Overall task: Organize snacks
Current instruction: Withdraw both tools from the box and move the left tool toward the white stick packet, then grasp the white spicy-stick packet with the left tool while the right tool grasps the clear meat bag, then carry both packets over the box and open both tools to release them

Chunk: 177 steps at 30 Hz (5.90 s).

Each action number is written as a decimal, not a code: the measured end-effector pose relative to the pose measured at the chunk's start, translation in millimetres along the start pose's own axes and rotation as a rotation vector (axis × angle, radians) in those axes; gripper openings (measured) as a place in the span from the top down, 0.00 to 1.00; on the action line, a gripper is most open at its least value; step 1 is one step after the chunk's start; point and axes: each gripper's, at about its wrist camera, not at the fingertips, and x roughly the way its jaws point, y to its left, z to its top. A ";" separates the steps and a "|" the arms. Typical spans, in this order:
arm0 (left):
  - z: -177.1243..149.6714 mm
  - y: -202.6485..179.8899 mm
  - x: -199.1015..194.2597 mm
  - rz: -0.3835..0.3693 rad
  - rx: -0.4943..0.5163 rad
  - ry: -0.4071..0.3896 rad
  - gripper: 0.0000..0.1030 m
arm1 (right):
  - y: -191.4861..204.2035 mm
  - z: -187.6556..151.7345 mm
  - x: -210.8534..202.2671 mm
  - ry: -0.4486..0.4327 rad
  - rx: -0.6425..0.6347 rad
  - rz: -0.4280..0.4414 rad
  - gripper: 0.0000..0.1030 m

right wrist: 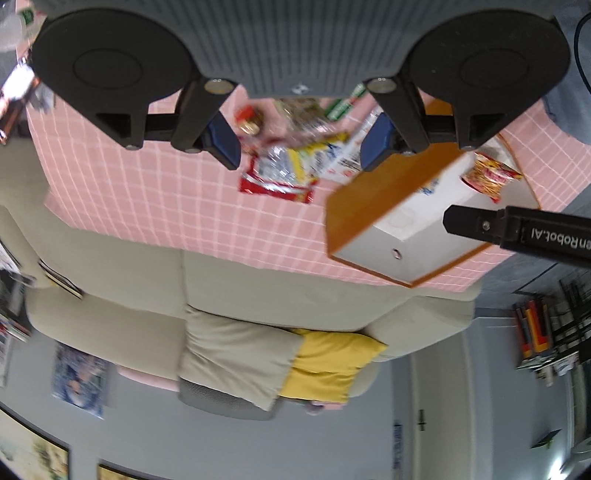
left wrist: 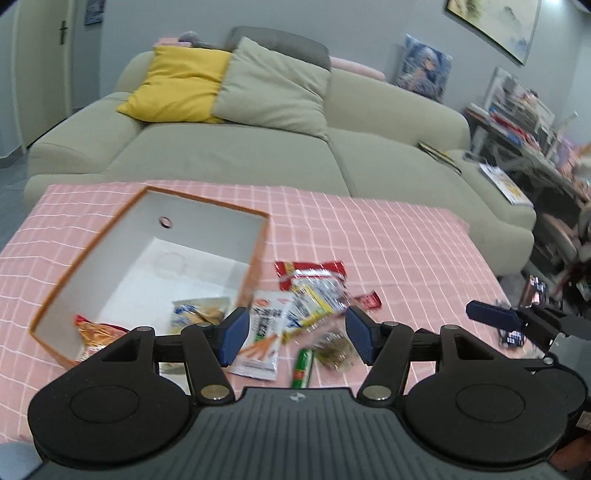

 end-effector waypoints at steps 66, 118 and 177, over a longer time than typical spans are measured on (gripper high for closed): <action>-58.0 -41.9 209.2 0.395 0.468 0.228 0.53 | -27.5 -59.4 178.0 0.323 -0.083 0.183 0.66; -11.3 -36.8 40.2 0.232 0.302 0.033 0.91 | -15.9 -19.1 41.2 0.132 -0.014 0.181 0.87; 32.9 161.6 134.4 0.288 0.144 0.377 0.91 | 140.6 75.8 187.4 0.300 -0.325 0.404 0.99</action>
